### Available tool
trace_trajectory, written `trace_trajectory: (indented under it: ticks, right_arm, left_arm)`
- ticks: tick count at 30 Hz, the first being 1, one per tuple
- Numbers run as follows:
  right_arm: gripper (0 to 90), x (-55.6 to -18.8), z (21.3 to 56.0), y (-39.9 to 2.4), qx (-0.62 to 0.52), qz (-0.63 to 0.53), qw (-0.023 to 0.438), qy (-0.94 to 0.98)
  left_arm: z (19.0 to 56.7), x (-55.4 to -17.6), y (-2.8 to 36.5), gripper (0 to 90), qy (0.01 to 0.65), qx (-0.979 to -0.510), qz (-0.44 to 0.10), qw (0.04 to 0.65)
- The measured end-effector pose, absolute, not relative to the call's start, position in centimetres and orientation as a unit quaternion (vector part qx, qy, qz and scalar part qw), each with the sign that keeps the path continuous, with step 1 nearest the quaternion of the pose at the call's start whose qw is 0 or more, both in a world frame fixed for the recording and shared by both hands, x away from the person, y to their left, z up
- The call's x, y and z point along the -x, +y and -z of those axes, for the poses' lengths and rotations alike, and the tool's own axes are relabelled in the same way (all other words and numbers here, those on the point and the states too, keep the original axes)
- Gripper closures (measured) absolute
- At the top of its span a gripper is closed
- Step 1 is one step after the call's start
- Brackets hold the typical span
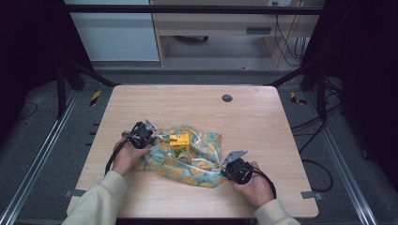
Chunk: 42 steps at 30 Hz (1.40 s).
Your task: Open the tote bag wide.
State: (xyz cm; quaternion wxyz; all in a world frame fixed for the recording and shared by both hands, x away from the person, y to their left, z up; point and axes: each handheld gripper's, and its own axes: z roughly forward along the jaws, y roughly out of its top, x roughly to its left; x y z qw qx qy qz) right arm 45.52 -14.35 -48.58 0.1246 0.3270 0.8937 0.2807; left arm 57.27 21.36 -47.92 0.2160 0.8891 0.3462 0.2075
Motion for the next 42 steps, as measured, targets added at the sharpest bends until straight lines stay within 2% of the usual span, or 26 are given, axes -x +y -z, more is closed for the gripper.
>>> trace_trajectory:
  ticks: [19, 20, 26, 30, 36, 39, 42]
  right_arm:
    - [89.3, -45.5, 48.5, -14.5, -0.339, -0.279, 0.126, 0.89]
    - [87.4, -45.5, 48.5, -14.5, -0.336, -0.281, 0.127, 0.89]
    - [57.1, -45.5, 47.4, -14.8, -0.347, -0.345, 0.16, 0.858]
    - [43.2, -45.4, 46.5, -14.4, -0.346, -0.372, 0.184, 0.842]
    - [29.4, -45.0, 45.1, -14.0, -0.341, -0.41, 0.217, 0.817]
    - [20.2, -45.2, 44.2, -14.9, -0.365, -0.43, 0.232, 0.792]
    - [16.2, -45.4, 44.0, -15.9, -0.39, -0.421, 0.249, 0.78]
  left_arm:
    - [47.9, -57.2, 21.5, 88.6, 0.349, -0.888, -0.21, 0.215]
    - [47.8, -57.1, 21.5, 85.8, 0.351, -0.886, -0.211, 0.218]
    - [46.0, -56.1, 22.3, 65.3, 0.358, -0.861, -0.246, 0.264]
    - [44.3, -55.2, 22.6, 53.4, 0.35, -0.851, -0.261, 0.292]
    - [42.2, -53.8, 23.0, 44.6, 0.347, -0.836, -0.271, 0.328]
    - [41.1, -52.7, 23.4, 37.1, 0.345, -0.831, -0.265, 0.347]
    - [40.4, -51.8, 24.1, 30.5, 0.35, -0.829, -0.262, 0.349]
